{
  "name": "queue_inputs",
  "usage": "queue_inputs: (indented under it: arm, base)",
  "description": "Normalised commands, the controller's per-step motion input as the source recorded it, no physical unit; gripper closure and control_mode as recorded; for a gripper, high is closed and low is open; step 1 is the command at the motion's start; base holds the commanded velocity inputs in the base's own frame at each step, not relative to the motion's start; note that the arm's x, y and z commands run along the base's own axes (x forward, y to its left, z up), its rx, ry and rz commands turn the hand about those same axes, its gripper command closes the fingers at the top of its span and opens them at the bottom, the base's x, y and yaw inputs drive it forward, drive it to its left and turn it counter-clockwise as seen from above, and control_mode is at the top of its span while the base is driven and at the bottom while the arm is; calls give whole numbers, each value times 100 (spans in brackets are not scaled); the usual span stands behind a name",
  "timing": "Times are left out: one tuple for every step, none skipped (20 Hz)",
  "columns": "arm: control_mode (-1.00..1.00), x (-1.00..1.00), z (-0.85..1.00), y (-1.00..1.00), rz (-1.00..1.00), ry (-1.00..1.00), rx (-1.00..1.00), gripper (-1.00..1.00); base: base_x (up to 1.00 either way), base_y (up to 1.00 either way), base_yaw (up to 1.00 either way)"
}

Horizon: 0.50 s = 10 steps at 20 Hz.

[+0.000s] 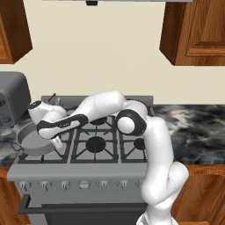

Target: Pick the kettle from the cabinet and place it on a stove burner. Then pick the pot from the counter and place it on another stove burner. Finally, turn both burners on.

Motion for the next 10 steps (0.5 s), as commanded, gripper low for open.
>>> queue_inputs:
  arm:
    - [-100,-8,-6,0,-2,0,0,100]
    - [-100,-9,-9,0,-2,0,0,100]
    - [-100,-13,-2,0,-3,0,0,100]
    - [-100,-12,-4,0,-4,0,0,-100]
    - [-100,-32,-6,0,-6,0,0,-100]
    - [-100,-16,-1,0,-5,0,0,-100]
    - [-100,-19,0,0,-5,0,0,-100]
    - [-100,-13,-2,0,-5,0,0,-100]
    - [-100,-9,0,0,-3,-3,0,-100]
    - [-100,-6,0,0,-3,-2,0,-100]
  base:
    - [0,0,0]
    - [0,0,0]
    - [0,0,0]
    - [0,0,0]
    - [0,0,0]
    - [0,0,0]
    - [0,0,0]
    - [0,0,0]
    - [0,0,0]
    - [0,0,0]
